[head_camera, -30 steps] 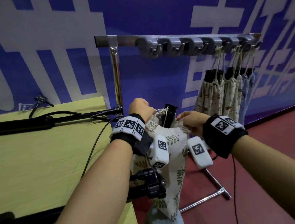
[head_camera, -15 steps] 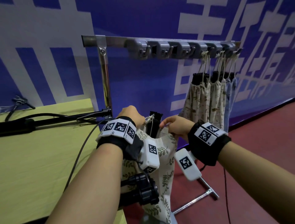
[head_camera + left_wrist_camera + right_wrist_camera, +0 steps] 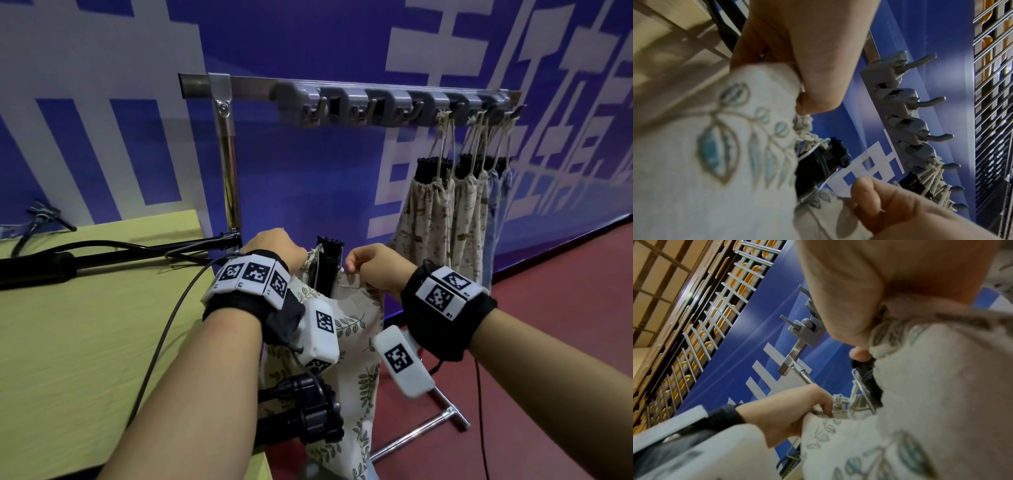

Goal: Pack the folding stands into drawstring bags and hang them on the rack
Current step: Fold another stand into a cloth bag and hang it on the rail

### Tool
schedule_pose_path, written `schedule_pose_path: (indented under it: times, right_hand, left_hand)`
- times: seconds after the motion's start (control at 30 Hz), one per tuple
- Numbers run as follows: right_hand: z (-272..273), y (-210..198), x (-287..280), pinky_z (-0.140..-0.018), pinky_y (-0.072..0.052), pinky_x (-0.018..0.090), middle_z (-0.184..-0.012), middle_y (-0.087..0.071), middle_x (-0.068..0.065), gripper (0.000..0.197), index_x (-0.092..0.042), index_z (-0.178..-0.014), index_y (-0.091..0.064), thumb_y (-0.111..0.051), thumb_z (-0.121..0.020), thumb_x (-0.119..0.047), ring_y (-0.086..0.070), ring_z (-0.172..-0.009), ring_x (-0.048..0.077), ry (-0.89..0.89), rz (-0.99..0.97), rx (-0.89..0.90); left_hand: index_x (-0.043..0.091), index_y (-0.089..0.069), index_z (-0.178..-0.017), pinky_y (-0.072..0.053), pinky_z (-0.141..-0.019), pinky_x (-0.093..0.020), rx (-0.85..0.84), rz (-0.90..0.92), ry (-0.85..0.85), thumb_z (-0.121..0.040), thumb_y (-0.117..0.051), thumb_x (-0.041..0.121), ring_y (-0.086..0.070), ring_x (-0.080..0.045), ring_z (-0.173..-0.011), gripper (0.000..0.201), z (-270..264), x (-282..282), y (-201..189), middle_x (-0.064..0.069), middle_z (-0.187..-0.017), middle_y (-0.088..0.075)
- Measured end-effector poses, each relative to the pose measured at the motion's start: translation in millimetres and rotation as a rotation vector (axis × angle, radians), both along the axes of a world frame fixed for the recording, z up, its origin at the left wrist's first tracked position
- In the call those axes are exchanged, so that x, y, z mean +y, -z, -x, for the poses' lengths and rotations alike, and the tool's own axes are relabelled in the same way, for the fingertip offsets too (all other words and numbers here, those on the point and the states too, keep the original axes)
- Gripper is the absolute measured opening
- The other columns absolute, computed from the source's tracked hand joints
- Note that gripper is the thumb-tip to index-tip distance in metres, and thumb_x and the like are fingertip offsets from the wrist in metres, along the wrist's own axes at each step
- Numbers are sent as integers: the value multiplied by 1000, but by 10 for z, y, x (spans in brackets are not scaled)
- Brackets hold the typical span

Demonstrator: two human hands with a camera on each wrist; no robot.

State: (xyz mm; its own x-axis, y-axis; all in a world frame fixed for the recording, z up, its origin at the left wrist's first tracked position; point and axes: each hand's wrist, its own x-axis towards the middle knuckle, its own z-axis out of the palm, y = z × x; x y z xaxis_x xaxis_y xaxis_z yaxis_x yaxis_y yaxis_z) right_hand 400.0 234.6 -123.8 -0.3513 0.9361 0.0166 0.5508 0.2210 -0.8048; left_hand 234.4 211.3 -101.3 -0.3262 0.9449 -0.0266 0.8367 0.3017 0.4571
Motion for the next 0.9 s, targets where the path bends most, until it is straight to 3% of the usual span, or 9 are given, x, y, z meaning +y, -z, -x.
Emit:
schedule_pose_path:
  times: [0.07, 0.13, 0.3, 0.37, 0.47, 0.6, 0.7, 0.83, 0.9]
  right_hand:
    - [6, -4, -19, -34, -23, 12, -75, -52, 15, 40, -15, -57, -47, -25, -72, 16, -29, -35, 5, -28, -11, -11]
    - [9, 9, -36, -35, -24, 12, -73, -51, 14, 41, -15, -57, -48, -25, -71, 16, -30, -41, 8, -54, -16, -27]
    - [12, 80, -53, -35, -25, 12, -65, -50, 6, 41, -16, -59, -48, -26, -72, 16, -32, -48, 12, -65, -6, -71]
    - [3, 104, -48, -35, -26, 12, -60, -46, 0, 41, -17, -59, -49, -26, -74, 15, -33, -48, 12, -54, -7, -66]
    - [-2, 118, -48, -36, -26, 11, -60, -47, 0, 42, -18, -60, -50, -29, -78, 14, -34, -49, 12, -25, -22, -14]
    - [-6, 98, -45, -35, -26, 9, -57, -46, -1, 42, -16, -59, -50, -31, -79, 15, -34, -47, 10, 41, -64, 60]
    - [-7, 108, -25, -37, -29, 10, -59, -49, 0, 42, -17, -58, -50, -31, -78, 15, -37, -48, 10, 82, -95, 64]
    - [-30, 125, 4, -37, -29, 10, -59, -50, 0, 43, -17, -57, -50, -31, -76, 15, -38, -48, 10, 102, -99, 49]
    - [-54, 117, 20, -37, -30, 10, -59, -50, 0, 42, -17, -57, -50, -32, -78, 15, -38, -48, 11, 98, -81, 31]
  left_hand:
    - [-1, -55, -121, -47, -71, -34, -22, 32, -23, -86, -45, 20, -56, -35, -110, 42, 25, 10, 18, -22, -124, -56]
    - [-4, -57, -116, -36, -58, -30, -51, 86, -1, -88, -42, 18, -54, -35, -111, 38, 15, 1, 6, -25, -125, -54]
    - [-4, -51, -84, -42, -93, -41, 46, 150, 45, -95, -35, 0, -49, -36, -93, 20, -65, -44, -45, -22, -101, -58]
    - [-2, -56, -90, -41, -95, -39, 135, 171, 137, -96, -34, -2, -49, -35, -94, 22, -65, -3, 4, -23, -98, -56]
    - [-4, -54, -125, -40, -76, -28, 11, 181, 205, -99, -35, 4, -49, -36, -121, 34, -95, 12, 36, -24, -129, -53]
    - [-5, -57, -119, -40, -70, -24, -99, 185, 154, -97, -36, 2, -48, -35, -122, 31, -125, -31, -23, -24, -129, -53]
    - [6, -48, -69, -36, -67, -30, -197, 201, 105, -92, -43, -2, -48, -31, -91, 25, -86, -12, -5, -17, -79, -53]
    - [7, -48, -75, -32, -51, -24, -164, 194, 139, -86, -62, 25, -45, -18, -68, 25, -16, -35, 27, -2, -70, -44]
    - [6, -48, -69, -30, -48, -23, -118, 204, 125, -85, -62, 22, -41, -14, -59, 27, -9, -25, 47, -3, -66, -44]
